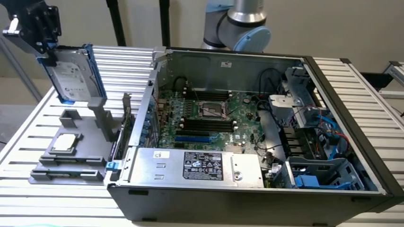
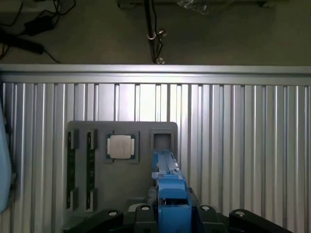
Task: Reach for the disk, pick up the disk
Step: 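Pick up the disk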
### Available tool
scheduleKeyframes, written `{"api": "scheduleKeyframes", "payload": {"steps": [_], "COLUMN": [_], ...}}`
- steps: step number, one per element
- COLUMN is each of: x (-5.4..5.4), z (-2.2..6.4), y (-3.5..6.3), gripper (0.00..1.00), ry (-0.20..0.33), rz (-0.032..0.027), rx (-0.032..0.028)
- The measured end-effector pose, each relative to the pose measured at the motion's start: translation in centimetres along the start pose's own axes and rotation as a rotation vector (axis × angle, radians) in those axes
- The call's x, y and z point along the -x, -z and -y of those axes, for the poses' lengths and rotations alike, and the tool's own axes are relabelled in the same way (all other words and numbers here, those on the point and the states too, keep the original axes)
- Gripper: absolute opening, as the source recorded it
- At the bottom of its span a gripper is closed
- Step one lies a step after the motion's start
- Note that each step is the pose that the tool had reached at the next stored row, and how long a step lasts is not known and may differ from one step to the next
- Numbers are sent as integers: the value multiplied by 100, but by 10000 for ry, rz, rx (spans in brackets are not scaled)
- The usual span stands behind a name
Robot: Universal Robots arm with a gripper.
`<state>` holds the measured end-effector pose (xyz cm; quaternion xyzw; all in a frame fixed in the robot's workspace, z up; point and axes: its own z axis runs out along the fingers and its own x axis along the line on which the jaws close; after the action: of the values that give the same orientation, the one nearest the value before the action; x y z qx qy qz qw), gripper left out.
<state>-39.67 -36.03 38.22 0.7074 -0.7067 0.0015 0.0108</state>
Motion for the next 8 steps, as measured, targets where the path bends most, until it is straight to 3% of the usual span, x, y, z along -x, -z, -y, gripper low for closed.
{"api": "scheduleKeyframes", "payload": {"steps": [8], "x": [-57], "z": [357], "y": [368], "gripper": [33], "ry": [4], "rz": [23], "rx": [34]}}
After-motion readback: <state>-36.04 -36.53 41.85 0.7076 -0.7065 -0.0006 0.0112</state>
